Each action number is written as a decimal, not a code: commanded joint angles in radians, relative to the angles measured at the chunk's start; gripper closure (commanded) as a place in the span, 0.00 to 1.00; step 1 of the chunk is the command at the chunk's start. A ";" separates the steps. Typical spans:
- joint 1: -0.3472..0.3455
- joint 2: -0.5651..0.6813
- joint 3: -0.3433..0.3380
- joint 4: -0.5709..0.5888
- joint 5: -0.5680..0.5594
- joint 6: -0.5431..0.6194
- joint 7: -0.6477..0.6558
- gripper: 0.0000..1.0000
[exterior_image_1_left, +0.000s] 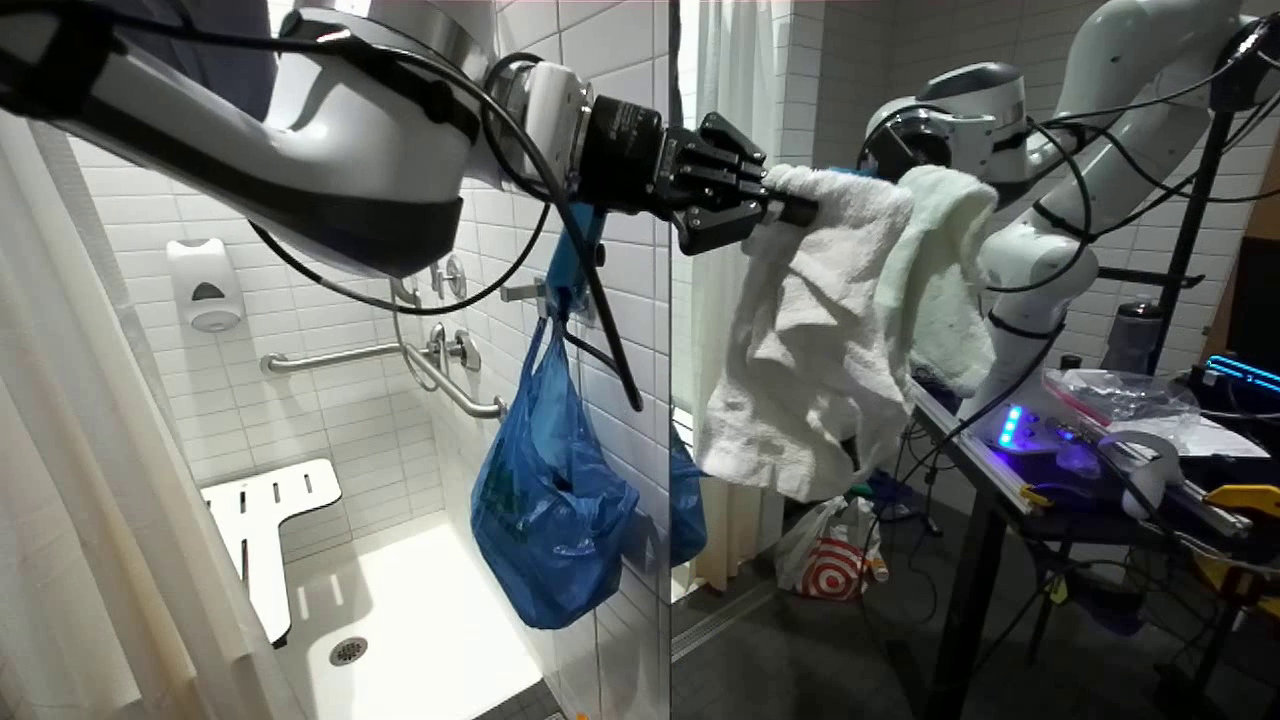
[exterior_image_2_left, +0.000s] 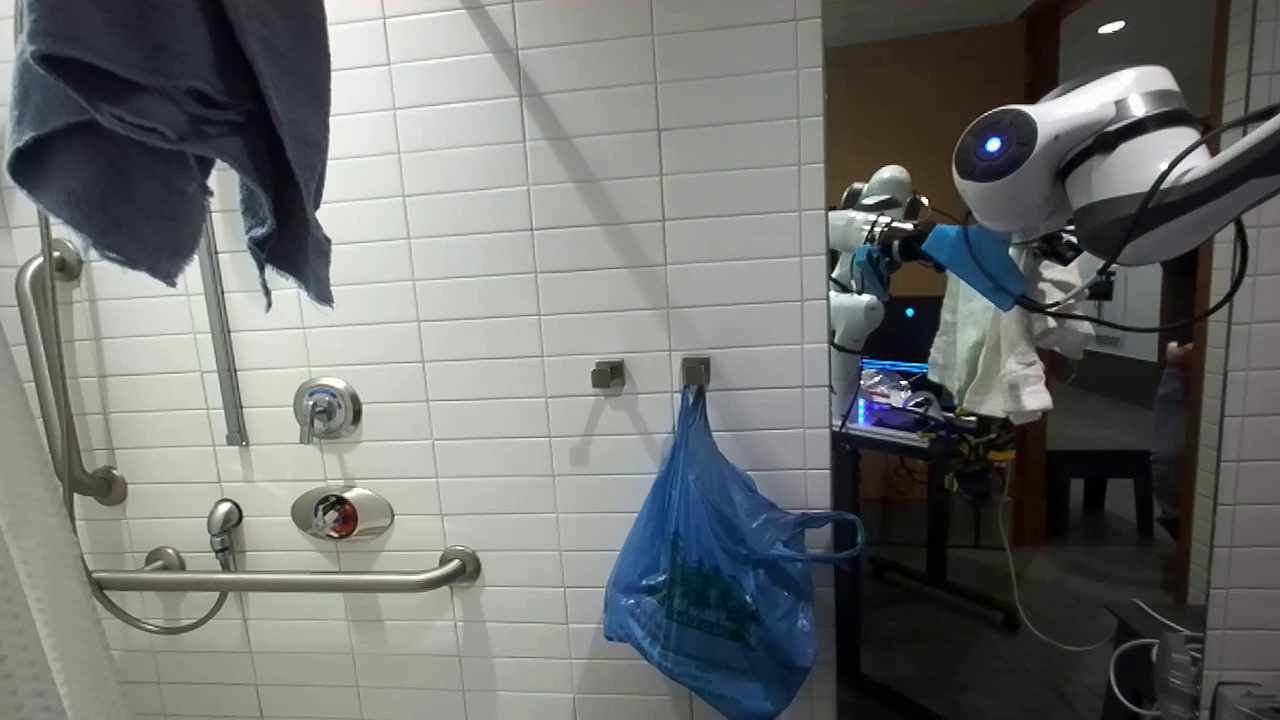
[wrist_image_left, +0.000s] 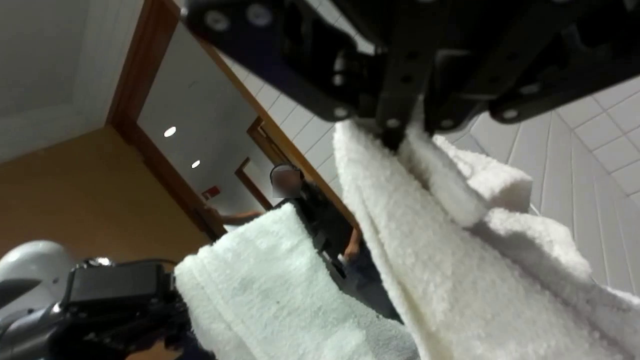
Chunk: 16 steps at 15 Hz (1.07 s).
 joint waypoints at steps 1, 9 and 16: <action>0.178 -0.137 -0.125 -0.071 -0.180 -0.192 0.000 0.99; 0.041 -0.020 -0.251 -0.184 -0.189 0.423 -0.118 0.99; 0.051 0.079 -0.441 -0.141 -0.093 0.858 -0.526 0.99</action>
